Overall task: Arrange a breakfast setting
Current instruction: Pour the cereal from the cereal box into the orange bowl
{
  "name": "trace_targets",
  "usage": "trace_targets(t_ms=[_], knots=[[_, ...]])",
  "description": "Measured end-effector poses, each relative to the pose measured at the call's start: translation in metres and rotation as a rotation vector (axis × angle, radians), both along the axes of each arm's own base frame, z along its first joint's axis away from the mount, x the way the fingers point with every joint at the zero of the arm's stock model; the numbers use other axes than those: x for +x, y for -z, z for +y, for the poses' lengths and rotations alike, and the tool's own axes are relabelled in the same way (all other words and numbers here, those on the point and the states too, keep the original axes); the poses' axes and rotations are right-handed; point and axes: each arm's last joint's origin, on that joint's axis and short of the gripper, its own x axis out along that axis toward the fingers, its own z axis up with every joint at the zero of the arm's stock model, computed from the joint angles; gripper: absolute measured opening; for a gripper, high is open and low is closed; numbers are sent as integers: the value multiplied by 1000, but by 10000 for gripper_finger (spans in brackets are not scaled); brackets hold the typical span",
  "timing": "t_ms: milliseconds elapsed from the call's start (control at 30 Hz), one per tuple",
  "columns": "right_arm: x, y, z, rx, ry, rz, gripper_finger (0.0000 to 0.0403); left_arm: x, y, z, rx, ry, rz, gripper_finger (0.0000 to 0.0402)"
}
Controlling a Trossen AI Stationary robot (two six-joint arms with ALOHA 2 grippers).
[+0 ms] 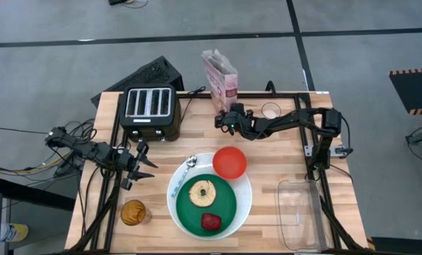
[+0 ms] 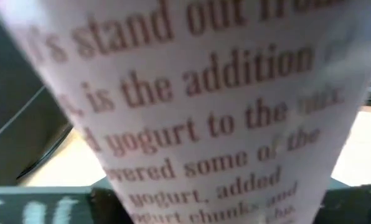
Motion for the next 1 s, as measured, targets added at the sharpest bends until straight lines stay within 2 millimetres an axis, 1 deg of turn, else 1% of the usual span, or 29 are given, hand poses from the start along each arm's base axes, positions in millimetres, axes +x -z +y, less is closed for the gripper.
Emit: trace_targets(t_ms=[167, 433, 533, 600, 767, 1000], knots=[[-4, -8, 2, 4, -7, 11, 199, 0, 0, 0, 0, 0, -1, 144], [-3, -11, 7, -18, -43, 45, 197, 0, 0, 0, 0, 0, -1, 144], [-2, -11, 11, -19, -55, 44, 196, 0, 0, 0, 0, 0, 0, 144], [-2, -15, 15, -19, -67, 41, 196, 0, 0, 0, 0, 0, 0, 144], [-9, -37, 26, -27, -105, 34, 195, 0, 0, 0, 0, 0, 0, 144], [-28, -80, 45, -76, -266, 74, 195, 0, 0, 0, 0, 0, 0, 144]])
